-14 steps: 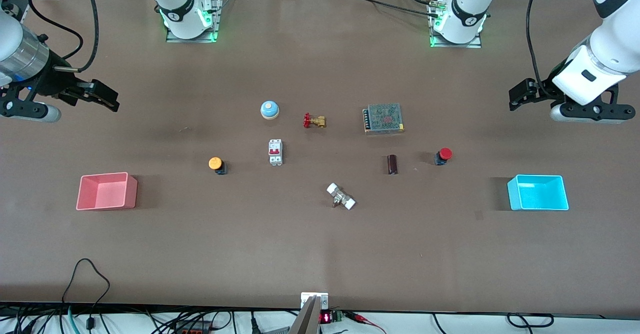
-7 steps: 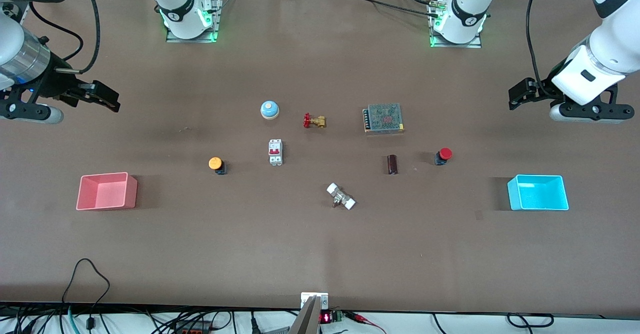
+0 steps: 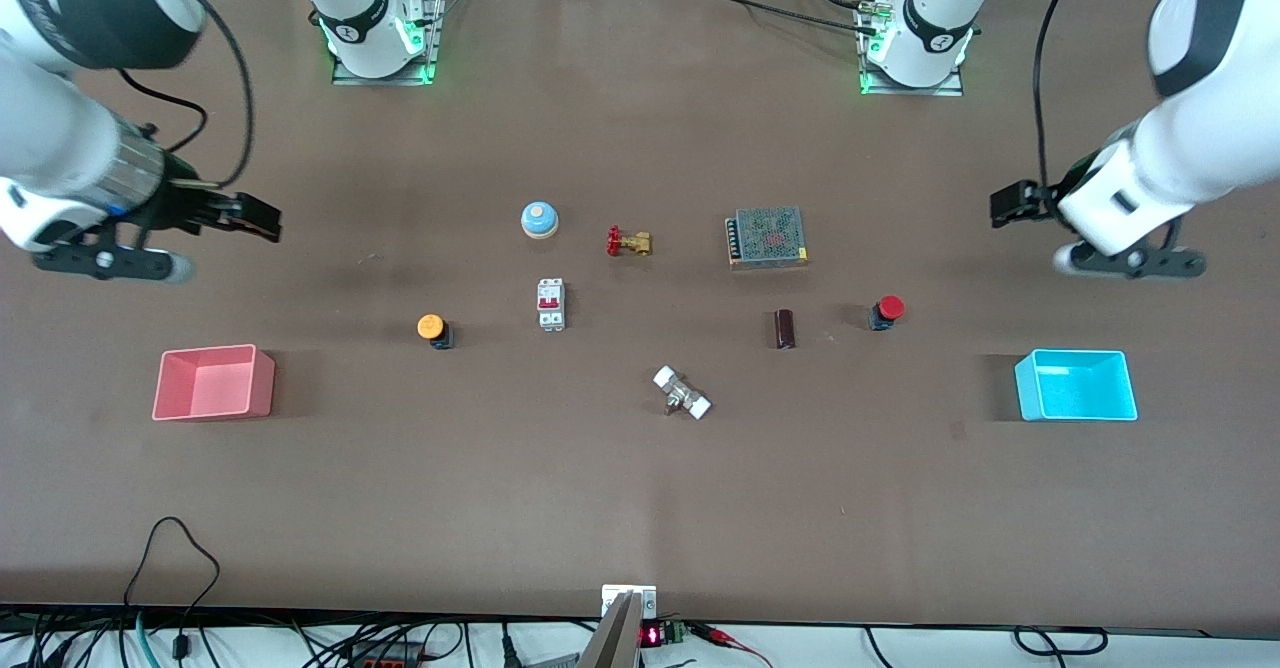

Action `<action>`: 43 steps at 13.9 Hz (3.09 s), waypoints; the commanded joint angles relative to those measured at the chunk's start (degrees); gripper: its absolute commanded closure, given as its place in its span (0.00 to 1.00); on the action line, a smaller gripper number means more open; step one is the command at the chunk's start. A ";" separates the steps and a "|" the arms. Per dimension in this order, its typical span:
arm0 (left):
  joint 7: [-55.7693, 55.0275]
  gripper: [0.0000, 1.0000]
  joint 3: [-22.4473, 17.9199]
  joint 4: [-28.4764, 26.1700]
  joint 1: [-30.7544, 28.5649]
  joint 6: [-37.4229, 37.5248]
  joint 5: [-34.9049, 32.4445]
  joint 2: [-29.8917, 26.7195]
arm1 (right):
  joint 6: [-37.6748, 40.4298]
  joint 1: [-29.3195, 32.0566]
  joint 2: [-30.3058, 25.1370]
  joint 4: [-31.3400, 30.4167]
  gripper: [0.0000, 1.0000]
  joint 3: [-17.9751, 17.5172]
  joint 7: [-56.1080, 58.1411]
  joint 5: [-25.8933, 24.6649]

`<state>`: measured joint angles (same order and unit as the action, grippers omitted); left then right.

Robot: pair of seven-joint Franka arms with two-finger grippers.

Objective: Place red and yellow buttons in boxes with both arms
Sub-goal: 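Move the right gripper to the yellow button while the left gripper reaches the red button, then close the right gripper on the yellow button while the left gripper grasps the red button, then carry the red button with the left gripper over the cyan box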

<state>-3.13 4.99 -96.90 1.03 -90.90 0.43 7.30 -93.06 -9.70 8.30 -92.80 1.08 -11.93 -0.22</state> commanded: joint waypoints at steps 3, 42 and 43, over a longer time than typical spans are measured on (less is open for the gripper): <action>-7.41 0.00 0.28 -1.78 2.57 -14.16 -0.16 8.77 | -12.02 -1.11 2.07 -6.93 0.00 -1.60 0.24 0.58; 10.41 0.73 -3.32 7.35 -12.01 -31.17 -7.56 26.27 | -50.73 -0.84 21.32 -20.67 0.51 -8.20 0.95 -1.53; 11.29 0.73 -3.32 6.91 -13.14 -31.26 -6.33 27.06 | -50.73 -0.84 21.32 -20.67 0.62 -8.20 0.95 -1.53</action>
<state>5.40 0.90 -91.97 -11.01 -122.45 -8.32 32.12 -143.28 -10.80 29.59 -113.50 -6.73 -11.34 -1.10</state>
